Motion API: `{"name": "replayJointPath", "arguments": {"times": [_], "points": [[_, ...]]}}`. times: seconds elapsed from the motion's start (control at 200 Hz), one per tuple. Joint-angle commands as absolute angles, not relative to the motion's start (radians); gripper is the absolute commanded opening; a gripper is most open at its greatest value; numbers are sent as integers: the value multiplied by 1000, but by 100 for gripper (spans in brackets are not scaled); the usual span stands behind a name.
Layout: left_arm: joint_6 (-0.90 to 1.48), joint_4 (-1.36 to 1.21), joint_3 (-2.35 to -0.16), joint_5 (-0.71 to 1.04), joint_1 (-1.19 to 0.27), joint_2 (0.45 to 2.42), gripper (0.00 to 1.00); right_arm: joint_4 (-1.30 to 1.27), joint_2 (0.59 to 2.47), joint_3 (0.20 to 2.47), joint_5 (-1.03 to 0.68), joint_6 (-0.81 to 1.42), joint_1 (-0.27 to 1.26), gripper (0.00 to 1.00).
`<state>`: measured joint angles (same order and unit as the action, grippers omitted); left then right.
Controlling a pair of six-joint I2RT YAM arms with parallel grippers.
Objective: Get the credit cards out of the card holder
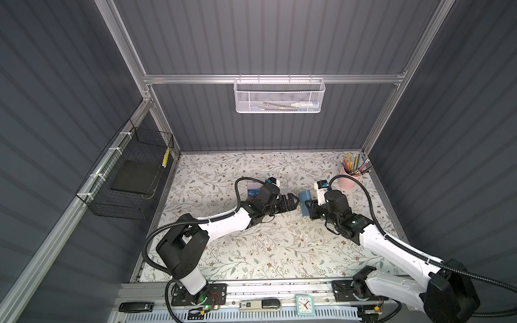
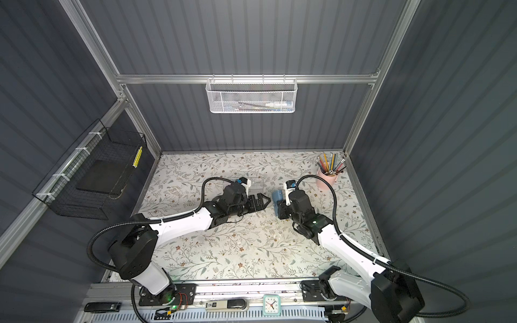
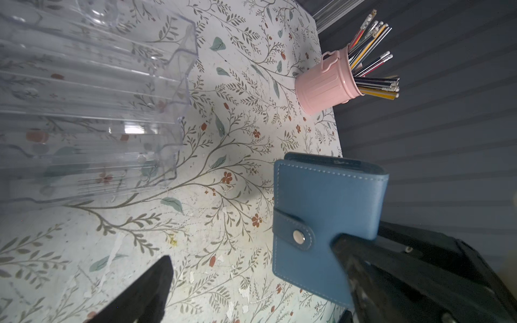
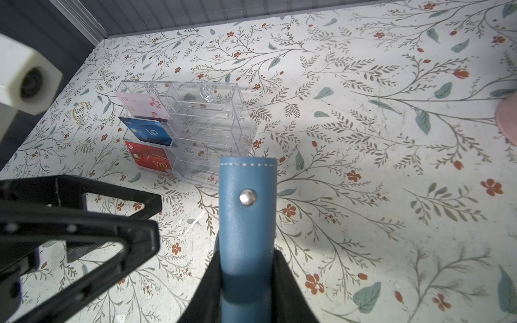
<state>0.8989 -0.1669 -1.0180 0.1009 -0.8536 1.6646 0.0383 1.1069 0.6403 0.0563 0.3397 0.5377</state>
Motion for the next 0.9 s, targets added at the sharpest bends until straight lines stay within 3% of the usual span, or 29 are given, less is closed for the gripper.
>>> {"name": "replayJointPath", "arguments": {"times": [0.0, 0.895], "points": [[919, -199, -1027, 109, -869, 1700, 95, -15, 1079, 637, 61, 339, 544, 0], [915, -235, -1044, 58, -897, 1716, 89, -15, 1100, 641, 30, 350, 544, 0]]}}
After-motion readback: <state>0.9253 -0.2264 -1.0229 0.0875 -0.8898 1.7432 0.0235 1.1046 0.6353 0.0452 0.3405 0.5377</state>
